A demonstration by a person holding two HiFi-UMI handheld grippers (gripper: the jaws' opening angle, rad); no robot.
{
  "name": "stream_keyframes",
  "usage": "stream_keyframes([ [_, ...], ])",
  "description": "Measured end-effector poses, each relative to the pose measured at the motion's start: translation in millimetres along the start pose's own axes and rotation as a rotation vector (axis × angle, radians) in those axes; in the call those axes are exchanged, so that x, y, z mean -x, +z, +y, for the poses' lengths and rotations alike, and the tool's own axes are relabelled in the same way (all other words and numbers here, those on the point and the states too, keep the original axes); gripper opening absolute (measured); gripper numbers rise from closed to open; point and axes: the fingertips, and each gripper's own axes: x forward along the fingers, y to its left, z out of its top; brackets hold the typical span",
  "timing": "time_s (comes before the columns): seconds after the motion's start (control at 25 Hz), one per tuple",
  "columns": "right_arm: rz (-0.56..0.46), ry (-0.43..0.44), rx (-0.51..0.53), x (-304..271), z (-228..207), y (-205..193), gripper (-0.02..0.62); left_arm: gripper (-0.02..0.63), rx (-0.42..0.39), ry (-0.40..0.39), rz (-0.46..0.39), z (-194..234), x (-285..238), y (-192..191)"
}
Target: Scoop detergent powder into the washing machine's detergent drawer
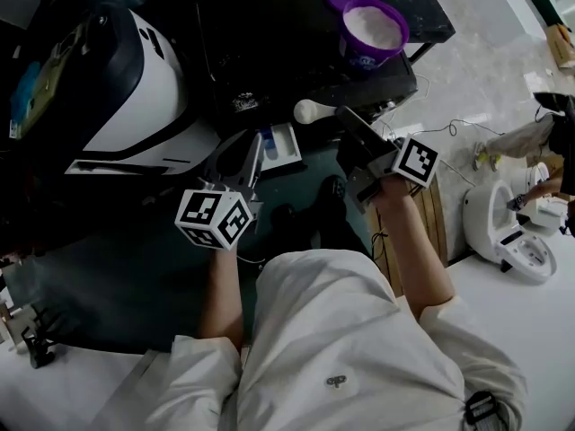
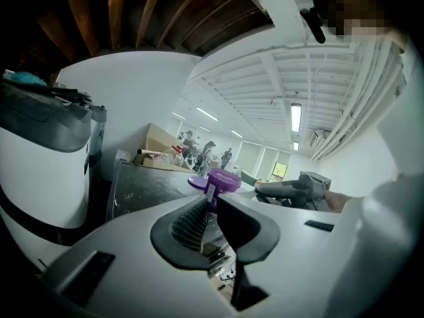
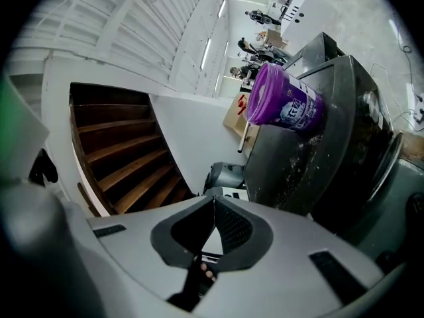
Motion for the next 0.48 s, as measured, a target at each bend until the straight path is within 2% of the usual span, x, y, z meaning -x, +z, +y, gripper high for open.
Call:
stream_keyframes([
  [0.48,0.02,-0.034,0.042,-6.7,-19.9,-40.0,0.011,0.055,0.018,-0.037,0.041,17.2,17.6,-25.0],
])
